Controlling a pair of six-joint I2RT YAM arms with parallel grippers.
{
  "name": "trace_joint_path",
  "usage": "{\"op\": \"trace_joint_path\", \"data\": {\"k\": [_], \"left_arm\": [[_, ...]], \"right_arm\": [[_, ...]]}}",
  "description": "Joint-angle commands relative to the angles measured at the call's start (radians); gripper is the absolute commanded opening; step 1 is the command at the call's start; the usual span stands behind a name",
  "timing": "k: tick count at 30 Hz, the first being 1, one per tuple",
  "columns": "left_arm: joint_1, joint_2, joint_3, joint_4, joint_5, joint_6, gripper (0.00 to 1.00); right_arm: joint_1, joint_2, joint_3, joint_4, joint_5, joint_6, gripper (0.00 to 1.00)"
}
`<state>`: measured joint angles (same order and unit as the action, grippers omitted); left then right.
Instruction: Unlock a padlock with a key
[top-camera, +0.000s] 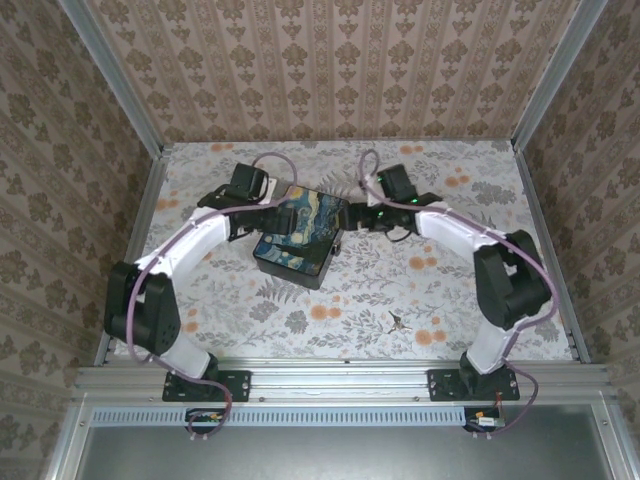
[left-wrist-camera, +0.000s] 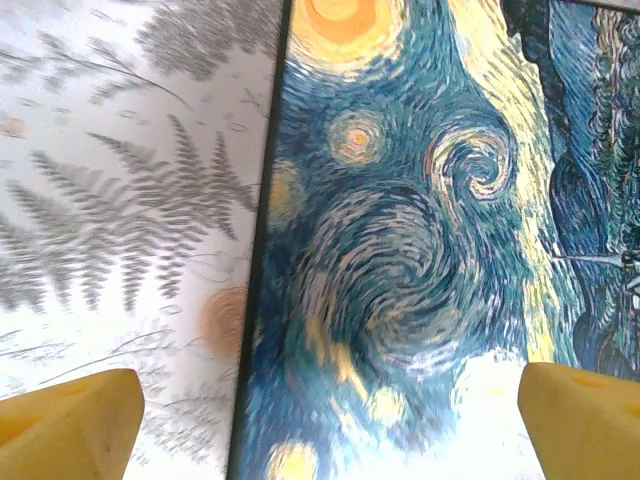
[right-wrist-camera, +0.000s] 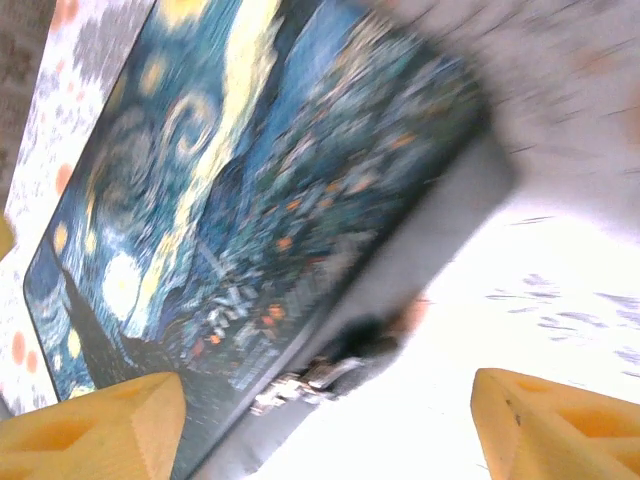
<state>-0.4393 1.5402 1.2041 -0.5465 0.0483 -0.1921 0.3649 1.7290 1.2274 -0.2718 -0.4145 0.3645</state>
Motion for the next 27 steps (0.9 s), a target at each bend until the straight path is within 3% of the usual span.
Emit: {"op": "trace_joint_path", "data": {"k": [1, 6, 10, 12, 21, 27], "left_arm": [[-0.107, -0.070, 0.048, -0.126, -0.134, -0.029, 0.95], [-0.353, -0.135, -0.012, -0.138, -0.177, -0.178, 0.92], [-0.557, -0.156, -0.073, -0.114, -0.181, -0.302, 0.91], [-0.603, -0.160, -0.116, -0.072, -0.130, -0.363, 0.91], [-0.592, -0.262, -0.264, -0.023, -0.115, -0.430, 0.92], [-0.535, -0.282, -0.288, -0.033, -0.108, -0.401, 0.92]], "right_arm": [[-0.082, -0.127, -0.001, -0.139, 0.098, -0.017, 0.76], [-0.125, -0.270, -0.170, -0.305, 0.265, 0.139, 0.56], [-0.094, -0.456, -0.388, -0.397, 0.336, 0.327, 0.46], [-0.044, -0.539, -0.463, -0.448, 0.367, 0.400, 0.45], [0.188, -0.812, -0.644, -0.576, 0.416, 0.683, 0.45], [0.340, -0.687, -0.646, -0.459, 0.431, 0.752, 0.43]]}}
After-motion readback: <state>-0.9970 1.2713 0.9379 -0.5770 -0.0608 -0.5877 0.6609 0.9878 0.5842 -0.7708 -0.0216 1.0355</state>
